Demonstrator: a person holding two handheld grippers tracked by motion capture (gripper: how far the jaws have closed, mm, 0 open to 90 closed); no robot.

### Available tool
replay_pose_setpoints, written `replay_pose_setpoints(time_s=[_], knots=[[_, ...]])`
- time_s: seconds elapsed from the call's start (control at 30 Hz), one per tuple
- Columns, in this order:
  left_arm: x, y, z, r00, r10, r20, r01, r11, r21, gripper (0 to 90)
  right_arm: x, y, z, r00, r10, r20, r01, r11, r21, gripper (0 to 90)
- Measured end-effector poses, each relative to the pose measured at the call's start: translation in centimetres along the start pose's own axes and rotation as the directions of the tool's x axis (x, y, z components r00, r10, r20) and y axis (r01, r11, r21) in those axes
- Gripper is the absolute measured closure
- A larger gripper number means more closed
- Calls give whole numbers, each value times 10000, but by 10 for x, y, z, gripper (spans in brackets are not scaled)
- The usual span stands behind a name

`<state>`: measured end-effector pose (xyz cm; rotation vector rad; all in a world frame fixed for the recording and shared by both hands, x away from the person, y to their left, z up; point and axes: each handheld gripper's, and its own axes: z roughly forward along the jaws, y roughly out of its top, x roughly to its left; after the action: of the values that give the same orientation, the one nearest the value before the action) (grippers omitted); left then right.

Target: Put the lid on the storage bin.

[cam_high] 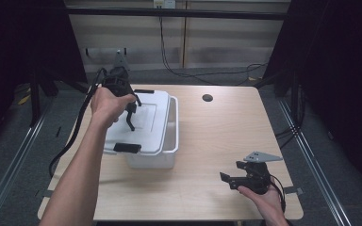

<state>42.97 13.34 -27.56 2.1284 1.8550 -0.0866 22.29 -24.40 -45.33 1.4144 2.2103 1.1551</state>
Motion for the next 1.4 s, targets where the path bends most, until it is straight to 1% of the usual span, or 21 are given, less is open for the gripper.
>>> replay_pose_setpoints(time_s=[0.17, 0.2, 0.27, 0.33, 0.4, 0.5, 0.53, 0.57, 0.7, 0.73, 0.83, 0.9, 0.93, 1.0, 1.07, 1.1, 1.13, 1.2, 1.27, 1.3, 1.4], knots=[[-2, 2, 3, 9997, -233, 46, 232, 9996, 152, 849, 0, 0, 0, 10000, -11, 2, 11, 10000, -23, 182], [-2, 2, 3, 9994, -348, 20, 348, 9994, -54, 849, -1, 0, 0, 10000, -9, -3, 9, 10000, -23, 182], [-2, 3, 3, 9994, -330, 37, 330, 9995, 12, 848, 0, 0, 0, 10000, -16, -4, 16, 10000, -26, 182], [-2, 5, 4, 9983, -561, 156, 560, 9984, 30, 849, 0, 0, 0, 10000, -20, -9, 20, 10000, -36, 181], [-3, 5, 4, 9968, -771, 206, 774, 9969, -124, 849, 0, 0, 0, 10000, -11, 7, 11, 10000, -26, 181], [-3, 5, 6, 9971, -739, 188, 740, 9973, -35, 849, 0, 0, 0, 10000, -2, -10, 2, 10000, -23, 181], [-4, 6, 8, 9961, -867, 178, 868, 9962, -60, 849, 0, 0, 0, 10000, -2, -10, 2, 10000, -23, 181], [-6, 6, 9, 9968, -783, 179, 784, 9969, -59, 848, -1, 0, 0, 10000, 31, 0, -31, 10000, -20, 181], [-10, 5, 14, 9951, -933, 323, 935, 9956, -47, 849, 0, 0, 0, 10000, -6, -23, 6, 10000, -11, 181], [-12, 5, 15, 9944, -1032, 242, 1036, 9945, -168, 849, 0, 0, 0, 10000, -6, -19, 6, 10000, -22, 182], [-12, 5, 15, 9951, -940, 307, 943, 9955, -94, 849, 0, 0, 0, 10000, -5, -21, 5, 10000, 10, 182], [-13, 5, 16, 9939, -1061, 283, 1066, 9942, -144, 849, 0, 0, 0, 10000, 8, -33, -8, 10000, 14, 182], [-13, 5, 18, 9940, -1082, 130, 1085, 9939, -188, 849, 0, 0, 0, 10000, 2, -40, -2, 10000, 20, 181], [-14, 5, 19, 9947, -1008, 216, 1011, 9948, -112, 848, -1, 0, 0, 10000, 3, -17, -3, 10000, 34, 181], [-16, 6, 20, 9936, -1074, 362, 1080, 9941, -125, 848, 0, 0, 0, 10000, -9, -20, 9, 10000, 18, 182], [-16, 6, 20, 9947, -953, 395, 957, 9954, -98, 848, -1, 0, 0, 10000, -19, -29, 19, 10000, 9, 182], [-19, 7, 19, 9943, -998, 377, 1004, 9948, -151, 848, -1, 0, 0, 10000, -18, -28, 18, 10000, 9, 182], [-21, 8, 19, 9959, -844, 324, 849, 9963, -148, 847, -1, 0, 0, 10000, -7, -20, 7, 10000, 28, 182], [-23, 8, 19, 9961, -838, 264, 843, 9963, -168, 847, -1, 0, 0, 10000, -9, -17, 9, 10000, 41, 182], [-26, 9, 19, 9960, -812, 375, 821, 9964, -222, 847, -1, 0, 0, 10000, -5, -21, 5, 10000, 39, 181], [-27, 10, 23, 9943, -992, 379, 996, 9950, -94, 848, -1, -1, 0, 10000, -22, -24, 22, 10000, 18, 182]])
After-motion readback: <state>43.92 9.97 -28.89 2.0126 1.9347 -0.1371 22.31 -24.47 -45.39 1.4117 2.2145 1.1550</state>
